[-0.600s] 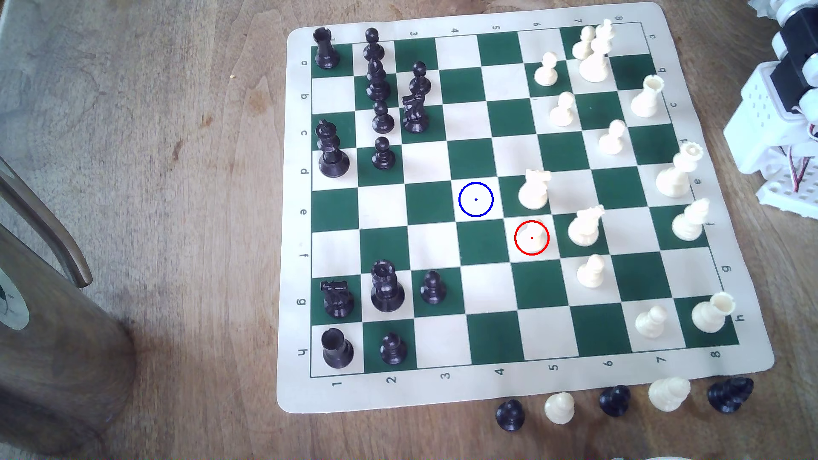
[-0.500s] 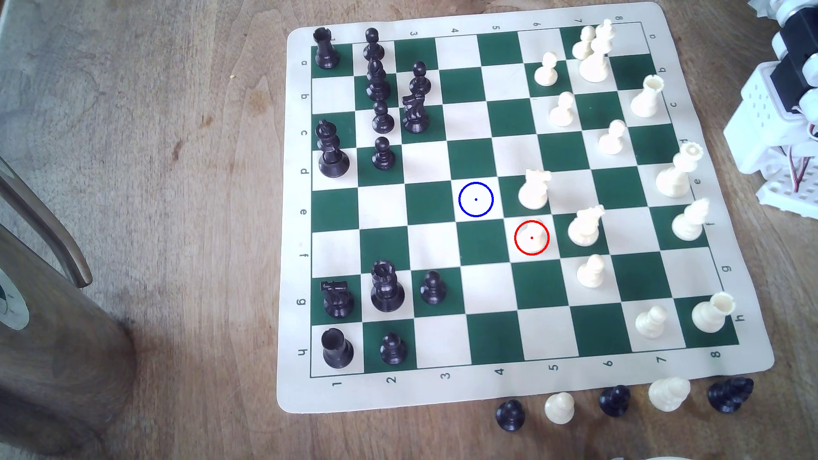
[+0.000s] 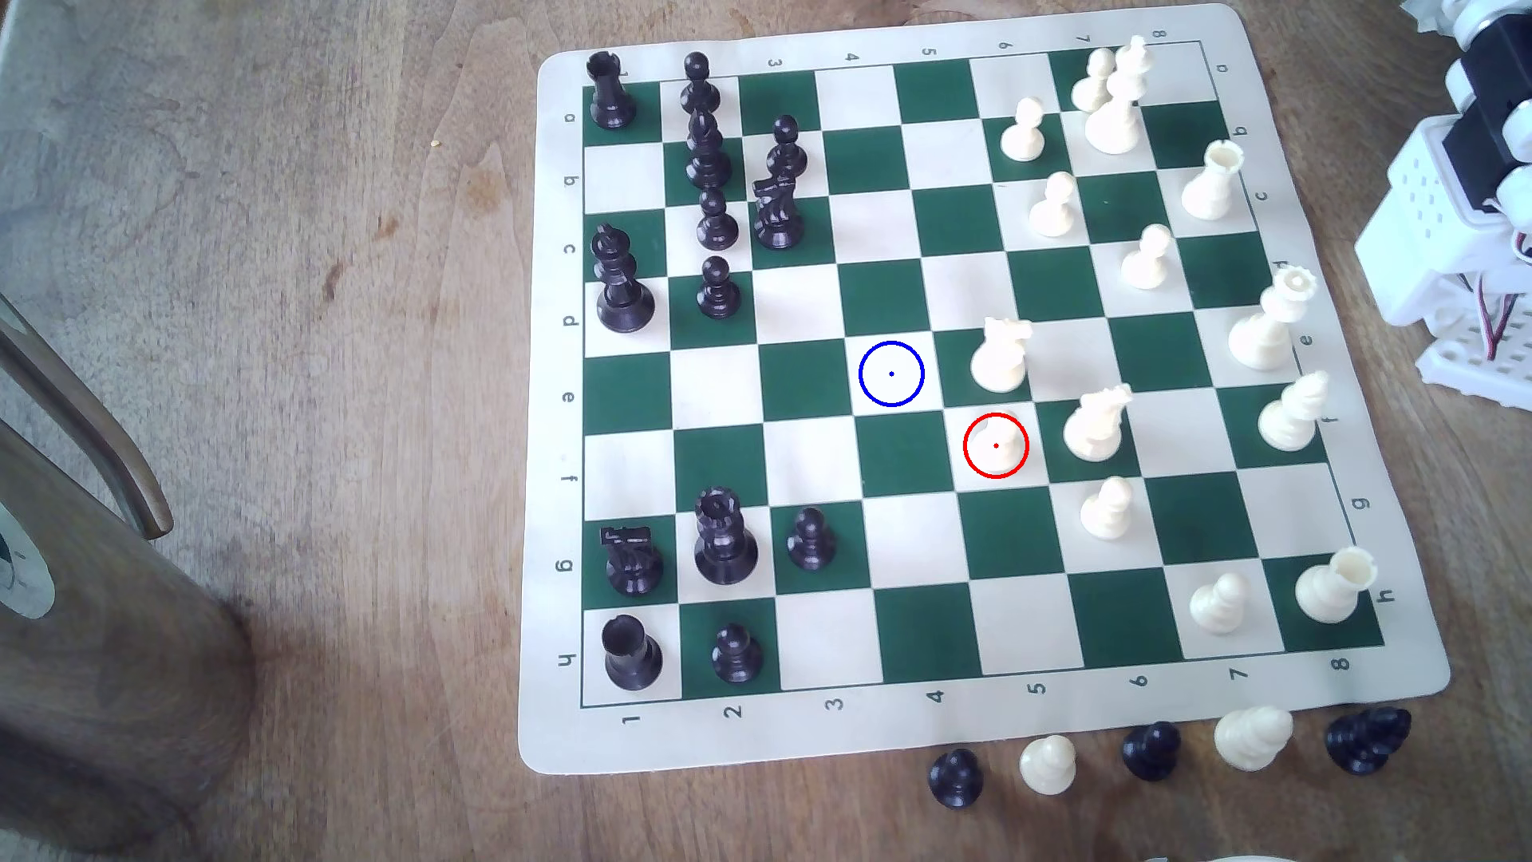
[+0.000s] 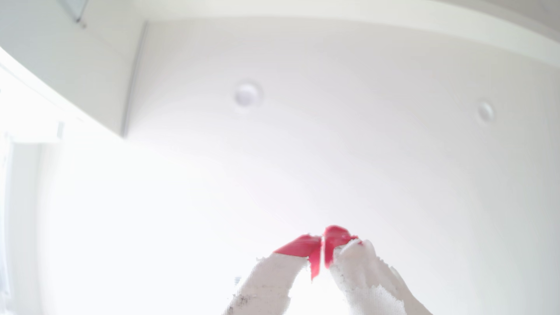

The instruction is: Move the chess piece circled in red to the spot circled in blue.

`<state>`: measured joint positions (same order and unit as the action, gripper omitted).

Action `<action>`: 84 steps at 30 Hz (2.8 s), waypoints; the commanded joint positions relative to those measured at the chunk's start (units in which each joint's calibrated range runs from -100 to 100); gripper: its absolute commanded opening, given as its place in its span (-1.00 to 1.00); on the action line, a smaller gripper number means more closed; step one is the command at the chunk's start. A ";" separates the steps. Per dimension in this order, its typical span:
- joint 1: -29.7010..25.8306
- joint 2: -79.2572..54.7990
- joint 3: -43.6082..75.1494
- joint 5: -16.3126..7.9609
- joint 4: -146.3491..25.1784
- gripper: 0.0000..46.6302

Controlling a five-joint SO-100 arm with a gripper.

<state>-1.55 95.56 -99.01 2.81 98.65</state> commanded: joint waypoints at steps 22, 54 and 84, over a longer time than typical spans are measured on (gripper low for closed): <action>-4.20 0.11 -0.99 3.86 -82.84 -1.00; -12.96 -72.89 83.59 -14.90 -170.96 -0.88; -9.36 -88.77 75.52 -15.78 -159.82 -0.55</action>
<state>-11.21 6.41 -24.36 -12.77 -62.39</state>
